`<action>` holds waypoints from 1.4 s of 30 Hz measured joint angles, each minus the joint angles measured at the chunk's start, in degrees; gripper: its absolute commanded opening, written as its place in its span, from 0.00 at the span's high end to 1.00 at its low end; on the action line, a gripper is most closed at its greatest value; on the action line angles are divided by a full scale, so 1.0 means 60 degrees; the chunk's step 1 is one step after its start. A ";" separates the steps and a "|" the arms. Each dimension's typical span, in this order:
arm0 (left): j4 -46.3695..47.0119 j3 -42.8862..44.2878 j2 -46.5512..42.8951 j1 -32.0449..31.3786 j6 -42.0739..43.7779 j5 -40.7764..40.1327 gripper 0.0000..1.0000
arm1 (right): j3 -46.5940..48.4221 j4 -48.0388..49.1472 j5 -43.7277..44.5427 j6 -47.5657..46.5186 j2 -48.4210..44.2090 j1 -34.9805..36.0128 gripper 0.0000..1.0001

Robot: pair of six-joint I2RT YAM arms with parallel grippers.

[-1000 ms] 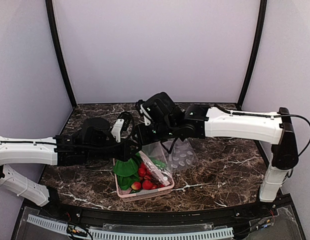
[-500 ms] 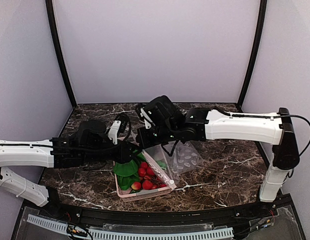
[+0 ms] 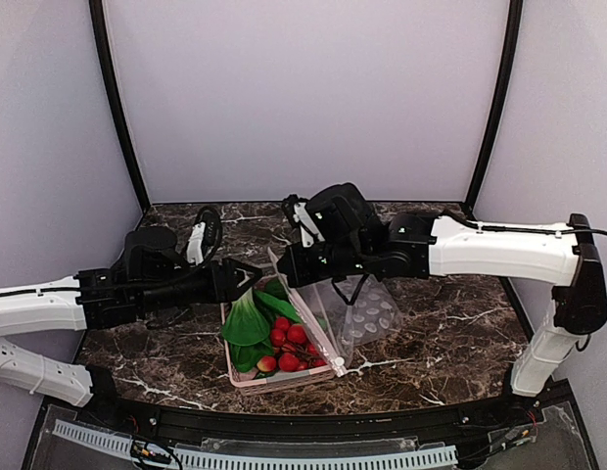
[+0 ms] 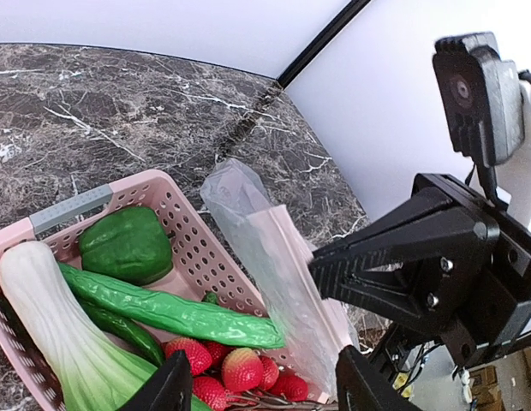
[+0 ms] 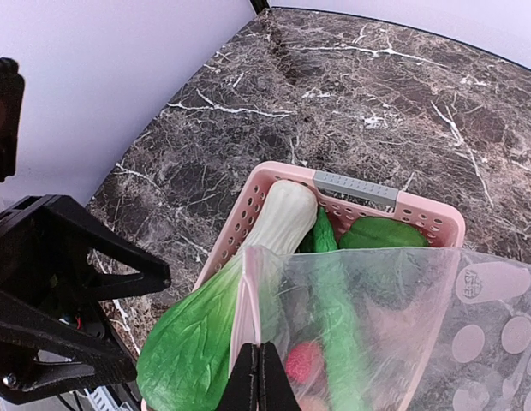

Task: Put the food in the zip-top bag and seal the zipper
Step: Pass from the right arm to the left

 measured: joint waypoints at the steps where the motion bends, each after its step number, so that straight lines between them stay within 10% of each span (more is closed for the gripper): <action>1: 0.0066 0.0000 0.0040 0.0076 -0.0098 0.0073 0.40 | -0.0029 0.0033 -0.0004 0.0000 -0.0026 0.0000 1.00; 20: 0.1115 0.0499 0.2087 0.0229 -0.0641 0.1749 0.34 | -0.0131 0.0208 0.0076 -0.0004 -0.0102 0.0000 1.00; 42: 0.1297 0.0535 0.2506 0.0229 -0.1053 0.2175 0.73 | -0.0131 0.0168 0.0747 -0.0007 -0.0117 0.0000 1.00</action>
